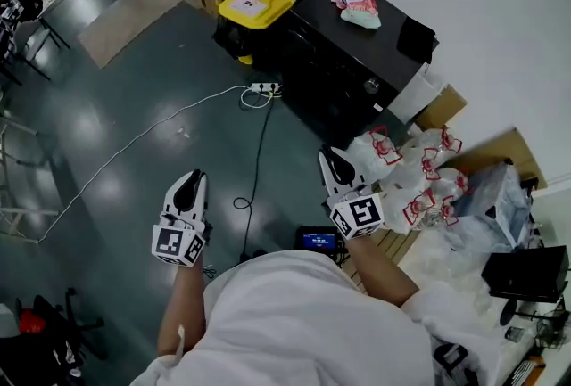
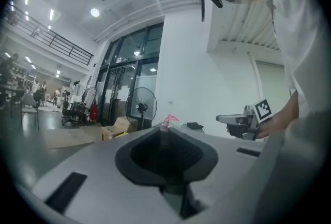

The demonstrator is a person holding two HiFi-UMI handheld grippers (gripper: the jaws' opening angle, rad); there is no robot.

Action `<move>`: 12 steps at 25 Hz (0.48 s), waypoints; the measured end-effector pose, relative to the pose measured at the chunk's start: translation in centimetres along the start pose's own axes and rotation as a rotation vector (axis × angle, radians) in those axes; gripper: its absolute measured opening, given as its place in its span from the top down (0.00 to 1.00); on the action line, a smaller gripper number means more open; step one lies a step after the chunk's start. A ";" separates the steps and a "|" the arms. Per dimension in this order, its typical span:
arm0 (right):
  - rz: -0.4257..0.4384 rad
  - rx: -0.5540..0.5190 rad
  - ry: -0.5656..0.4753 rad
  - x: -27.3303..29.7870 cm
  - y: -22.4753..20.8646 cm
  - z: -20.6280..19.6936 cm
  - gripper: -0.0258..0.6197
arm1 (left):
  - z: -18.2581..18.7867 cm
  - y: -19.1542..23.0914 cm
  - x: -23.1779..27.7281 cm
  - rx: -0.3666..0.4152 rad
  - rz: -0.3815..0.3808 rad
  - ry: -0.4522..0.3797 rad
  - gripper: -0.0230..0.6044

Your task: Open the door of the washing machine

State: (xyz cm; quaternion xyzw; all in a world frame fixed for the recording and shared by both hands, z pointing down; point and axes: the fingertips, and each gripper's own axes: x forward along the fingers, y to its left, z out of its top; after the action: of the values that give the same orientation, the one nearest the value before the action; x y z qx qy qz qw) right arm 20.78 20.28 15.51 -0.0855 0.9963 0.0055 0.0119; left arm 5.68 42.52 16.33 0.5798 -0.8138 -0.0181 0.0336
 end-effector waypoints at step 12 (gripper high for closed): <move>-0.094 -0.013 0.071 -5.1 2.8 -2.6 0.88 | -1.9 -1.6 -3.3 -0.016 -0.043 0.002 0.89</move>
State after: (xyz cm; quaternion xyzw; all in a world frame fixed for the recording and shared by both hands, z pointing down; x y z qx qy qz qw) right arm 25.30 23.90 18.27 -0.1324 0.9909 0.0081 -0.0235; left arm 8.38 45.17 18.02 0.5968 -0.8011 -0.0247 0.0384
